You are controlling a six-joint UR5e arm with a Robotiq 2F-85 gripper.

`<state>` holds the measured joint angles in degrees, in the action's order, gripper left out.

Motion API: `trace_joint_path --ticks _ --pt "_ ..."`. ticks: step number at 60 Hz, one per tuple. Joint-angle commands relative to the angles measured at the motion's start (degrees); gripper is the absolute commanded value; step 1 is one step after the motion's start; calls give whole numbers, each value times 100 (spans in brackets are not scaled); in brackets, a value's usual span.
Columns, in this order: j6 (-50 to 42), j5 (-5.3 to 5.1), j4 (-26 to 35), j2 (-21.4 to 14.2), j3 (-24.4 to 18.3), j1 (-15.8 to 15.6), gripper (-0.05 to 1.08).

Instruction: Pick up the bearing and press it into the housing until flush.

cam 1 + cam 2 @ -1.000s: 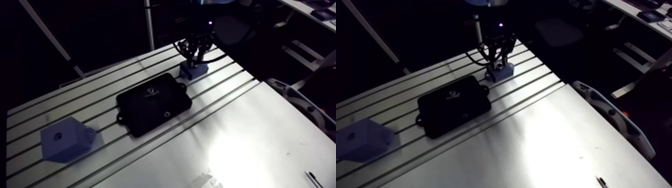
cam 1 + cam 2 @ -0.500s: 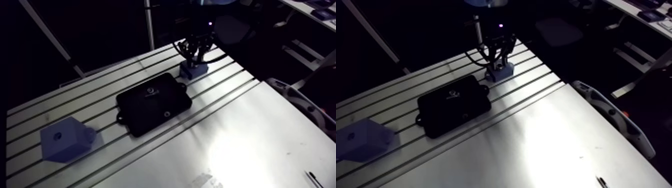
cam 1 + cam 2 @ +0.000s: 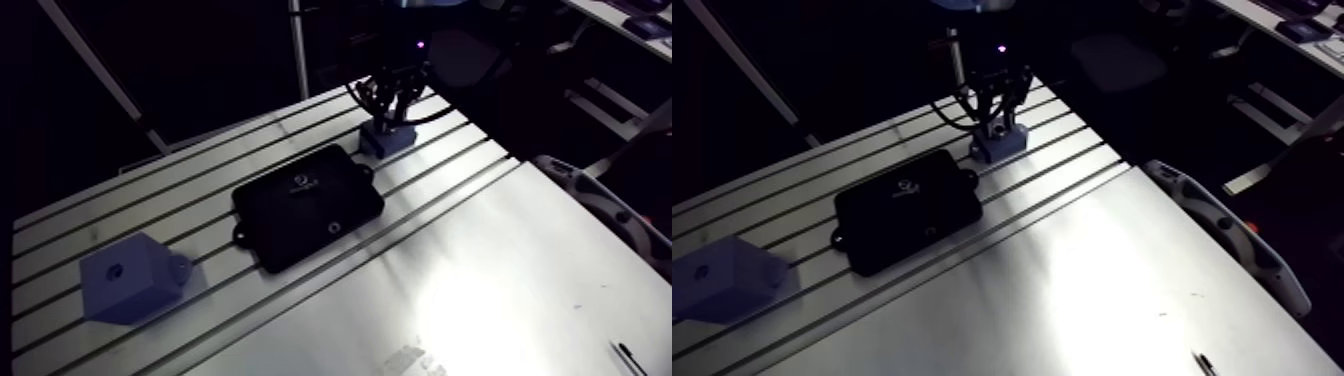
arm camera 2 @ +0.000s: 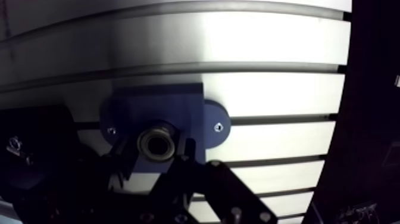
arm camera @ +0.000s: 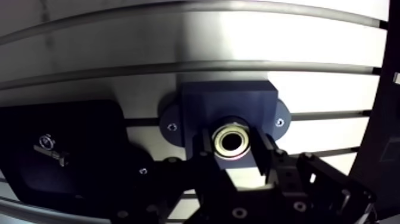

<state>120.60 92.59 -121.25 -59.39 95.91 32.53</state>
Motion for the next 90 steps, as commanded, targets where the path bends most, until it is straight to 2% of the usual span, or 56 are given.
trace_joint_path --ticks 1,59,62,63,72,73,74,76,80,90 --pt "3 0 0 3 -14 0 59" --pt "3 0 0 3 3 0 59" --pt "11 0 -47 3 3 0 53" --pt "12 0 -90 3 10 0 49" --pt "12 0 -209 -14 11 0 40" --pt "12 0 -211 -22 11 0 35" --pt "12 0 -211 -22 11 0 35" --pt "12 0 -203 -56 11 0 15" --pt "12 0 -195 -83 4 0 7" --pt "21 -9 -141 -152 -24 0 2"
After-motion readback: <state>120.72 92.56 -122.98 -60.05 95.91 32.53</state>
